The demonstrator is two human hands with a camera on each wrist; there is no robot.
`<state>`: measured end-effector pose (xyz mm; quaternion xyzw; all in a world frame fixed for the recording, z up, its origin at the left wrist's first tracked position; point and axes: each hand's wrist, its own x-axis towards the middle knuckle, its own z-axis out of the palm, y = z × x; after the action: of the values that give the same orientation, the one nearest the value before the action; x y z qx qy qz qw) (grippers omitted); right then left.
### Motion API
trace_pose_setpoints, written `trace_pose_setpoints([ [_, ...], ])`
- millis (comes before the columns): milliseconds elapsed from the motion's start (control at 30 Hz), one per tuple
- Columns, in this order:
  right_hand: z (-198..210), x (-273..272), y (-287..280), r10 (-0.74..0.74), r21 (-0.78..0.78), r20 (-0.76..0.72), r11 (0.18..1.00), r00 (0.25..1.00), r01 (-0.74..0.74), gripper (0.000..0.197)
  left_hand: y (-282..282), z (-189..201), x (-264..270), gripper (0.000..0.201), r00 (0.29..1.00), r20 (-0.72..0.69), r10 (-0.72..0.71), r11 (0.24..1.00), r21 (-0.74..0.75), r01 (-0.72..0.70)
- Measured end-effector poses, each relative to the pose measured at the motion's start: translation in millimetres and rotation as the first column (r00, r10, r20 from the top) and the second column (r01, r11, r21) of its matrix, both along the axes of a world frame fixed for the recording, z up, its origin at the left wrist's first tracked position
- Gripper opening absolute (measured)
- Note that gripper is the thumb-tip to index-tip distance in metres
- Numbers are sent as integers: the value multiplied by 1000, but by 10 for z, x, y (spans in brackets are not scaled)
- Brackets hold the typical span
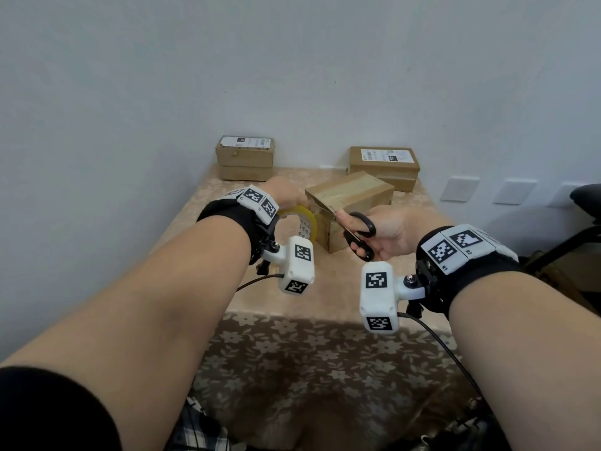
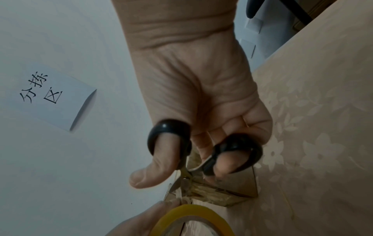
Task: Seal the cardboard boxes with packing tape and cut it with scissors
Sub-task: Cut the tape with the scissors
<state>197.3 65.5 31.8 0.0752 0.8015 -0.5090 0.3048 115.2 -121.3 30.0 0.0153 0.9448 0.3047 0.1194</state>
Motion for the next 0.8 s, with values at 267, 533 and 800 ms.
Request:
trace_pose_setpoints([
  [267, 39, 12, -18, -47, 4, -19, 999, 999, 47, 44, 48, 48, 77, 44, 1000, -22, 17, 998, 55, -16],
  [533, 84, 34, -12, -54, -6, -96, 999, 994, 53, 41, 107, 64, 219, 34, 996, -85, 7, 995, 102, 2],
  [800, 84, 32, -5, -66, -21, -136, 998, 988, 63, 40, 84, 131, 187, 40, 998, -61, -2, 999, 43, 4],
])
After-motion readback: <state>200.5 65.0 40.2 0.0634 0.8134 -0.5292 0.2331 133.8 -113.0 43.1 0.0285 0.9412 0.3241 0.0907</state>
